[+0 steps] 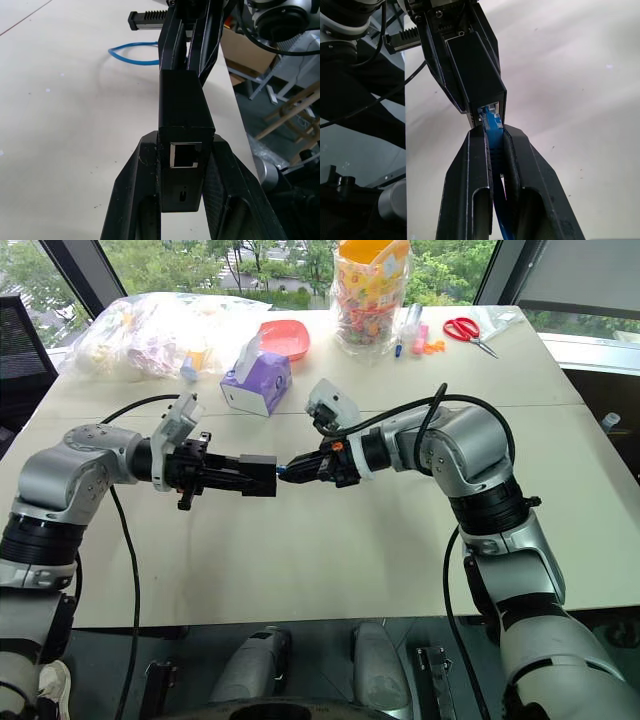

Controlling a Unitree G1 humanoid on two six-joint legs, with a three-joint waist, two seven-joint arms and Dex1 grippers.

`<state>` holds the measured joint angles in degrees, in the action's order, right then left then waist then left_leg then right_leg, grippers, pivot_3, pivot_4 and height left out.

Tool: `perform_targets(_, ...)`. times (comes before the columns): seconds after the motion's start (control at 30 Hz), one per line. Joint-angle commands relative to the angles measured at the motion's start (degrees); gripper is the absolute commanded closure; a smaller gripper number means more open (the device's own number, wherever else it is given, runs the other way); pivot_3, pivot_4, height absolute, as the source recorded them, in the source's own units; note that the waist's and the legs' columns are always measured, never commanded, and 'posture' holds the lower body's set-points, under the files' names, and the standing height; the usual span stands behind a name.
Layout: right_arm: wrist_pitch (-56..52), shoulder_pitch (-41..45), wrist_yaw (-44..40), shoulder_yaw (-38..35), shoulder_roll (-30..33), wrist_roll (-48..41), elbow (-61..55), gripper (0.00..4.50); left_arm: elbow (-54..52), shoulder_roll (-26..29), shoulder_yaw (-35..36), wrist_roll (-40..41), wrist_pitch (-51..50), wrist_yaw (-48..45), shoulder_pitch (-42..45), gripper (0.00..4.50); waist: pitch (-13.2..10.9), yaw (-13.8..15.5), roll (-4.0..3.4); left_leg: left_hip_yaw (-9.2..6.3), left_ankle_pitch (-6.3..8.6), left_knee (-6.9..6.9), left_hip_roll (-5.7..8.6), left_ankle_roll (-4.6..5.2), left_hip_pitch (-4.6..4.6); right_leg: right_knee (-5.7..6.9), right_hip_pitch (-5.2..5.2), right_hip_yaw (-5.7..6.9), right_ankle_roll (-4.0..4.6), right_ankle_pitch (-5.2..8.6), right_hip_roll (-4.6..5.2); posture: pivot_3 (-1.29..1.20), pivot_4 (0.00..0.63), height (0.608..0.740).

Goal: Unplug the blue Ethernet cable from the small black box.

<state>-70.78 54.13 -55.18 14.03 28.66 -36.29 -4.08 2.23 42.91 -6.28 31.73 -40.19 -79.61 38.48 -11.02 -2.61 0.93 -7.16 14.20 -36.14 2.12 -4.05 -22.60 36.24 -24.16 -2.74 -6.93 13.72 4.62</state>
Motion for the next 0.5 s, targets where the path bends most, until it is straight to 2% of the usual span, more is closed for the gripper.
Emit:
perform_targets(0.03, -1.05, 1.90, -0.27, -0.59, 0.32, -0.97, -0.93, 4.47, -2.75, 1.24, 1.08, 0.83, 0.23, -0.98, -0.47, 4.01, 0.00, 0.00, 0.00, 0.00, 0.00, 0.00, 0.00, 0.00, 0.00, 0.00, 0.00, 0.00, 0.00, 0.00, 0.00, 0.00, 0.150, 0.740)
perform_targets(0.2, -0.25, 1.13, -2.76, 1.89, 3.55, 0.25, -0.34, 4.47, -3.13, 2.63, 1.27, 1.24, 0.10, -3.02, -0.66, 4.01, 0.00, 0.01, 0.00, 0.01, 0.00, 0.00, 0.00, 0.00, 0.00, 0.00, 0.00, 0.00, 0.00, 0.00, 0.00, 0.00, 0.150, 0.740)
perform_targets(0.5, 9.99, -0.19, -7.68, 6.45, 12.78, 9.64, 10.24, 4.47, -0.42, 3.87, 1.12, -0.24, 2.26, -4.93, 0.20, 4.01, 0.00, 0.03, 0.00, 0.04, 0.00, -0.01, 0.00, 0.00, 0.00, -0.02, 0.02, 0.00, 0.00, 0.01, 0.01, 0.00, 0.150, 0.740)
